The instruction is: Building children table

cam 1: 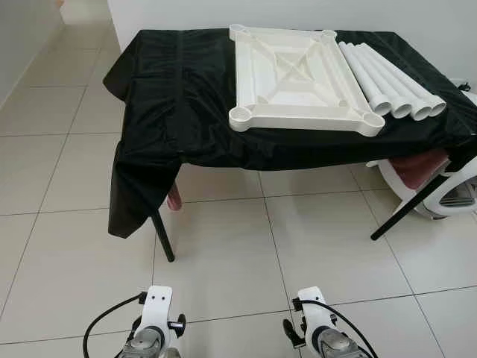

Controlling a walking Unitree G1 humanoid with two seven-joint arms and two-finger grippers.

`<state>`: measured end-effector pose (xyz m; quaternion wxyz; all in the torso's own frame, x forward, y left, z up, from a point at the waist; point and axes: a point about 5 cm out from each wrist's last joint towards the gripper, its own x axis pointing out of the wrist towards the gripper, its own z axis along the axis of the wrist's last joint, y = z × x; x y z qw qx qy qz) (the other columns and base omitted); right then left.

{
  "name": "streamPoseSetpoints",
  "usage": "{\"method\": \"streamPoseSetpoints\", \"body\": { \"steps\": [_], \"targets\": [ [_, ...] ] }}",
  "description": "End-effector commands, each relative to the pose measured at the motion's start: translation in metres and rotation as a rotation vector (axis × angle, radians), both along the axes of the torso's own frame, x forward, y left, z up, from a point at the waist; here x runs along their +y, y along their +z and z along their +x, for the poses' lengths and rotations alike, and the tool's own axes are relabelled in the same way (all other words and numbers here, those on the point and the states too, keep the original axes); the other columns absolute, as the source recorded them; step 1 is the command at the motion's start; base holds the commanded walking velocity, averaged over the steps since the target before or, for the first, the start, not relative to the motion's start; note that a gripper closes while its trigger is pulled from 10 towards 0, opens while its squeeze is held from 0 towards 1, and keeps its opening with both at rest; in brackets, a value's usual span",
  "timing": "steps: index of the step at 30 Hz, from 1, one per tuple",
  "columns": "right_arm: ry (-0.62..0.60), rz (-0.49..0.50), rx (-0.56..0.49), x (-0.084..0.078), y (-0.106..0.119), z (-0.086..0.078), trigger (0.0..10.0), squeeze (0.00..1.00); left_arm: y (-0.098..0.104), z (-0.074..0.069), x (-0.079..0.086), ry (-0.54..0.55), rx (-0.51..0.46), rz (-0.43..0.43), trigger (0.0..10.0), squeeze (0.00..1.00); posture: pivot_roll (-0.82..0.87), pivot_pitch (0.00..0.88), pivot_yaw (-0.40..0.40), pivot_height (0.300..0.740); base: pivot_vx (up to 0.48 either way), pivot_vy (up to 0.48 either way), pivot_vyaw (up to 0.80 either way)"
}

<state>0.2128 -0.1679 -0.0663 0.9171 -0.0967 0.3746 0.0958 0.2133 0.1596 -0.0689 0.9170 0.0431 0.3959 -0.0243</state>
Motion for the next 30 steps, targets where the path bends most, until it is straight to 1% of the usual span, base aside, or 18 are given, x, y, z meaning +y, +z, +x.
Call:
{"method": "streamPoseSetpoints", "body": {
  "steps": [1,24,27,30],
  "targets": [
    [-0.001,-0.006,0.020,-0.001,-0.002,-0.003,10.0,0.00,-0.002,-0.003,-0.005,-0.047,0.013,-0.045,10.0,0.00,0.05,0.047,-0.039,0.740,0.000,0.000,0.00],
    [0.004,-0.006,0.011,0.000,-0.001,-0.001,10.0,0.00,0.000,0.000,-0.006,-0.056,-0.004,-0.044,10.0,0.00,0.05,0.046,-0.037,0.740,0.000,0.000,0.00],
    [0.003,-0.003,0.005,0.001,0.000,0.001,10.0,0.00,0.001,0.001,-0.006,-0.057,-0.008,-0.045,10.0,0.00,0.05,0.048,-0.036,0.740,0.000,0.000,0.00],
    [0.004,0.019,-0.041,0.005,0.006,0.011,10.0,0.00,0.006,0.009,-0.007,-0.053,-0.044,-0.061,10.0,0.00,0.05,0.057,-0.034,0.740,0.000,0.000,0.00]
  ]
}}
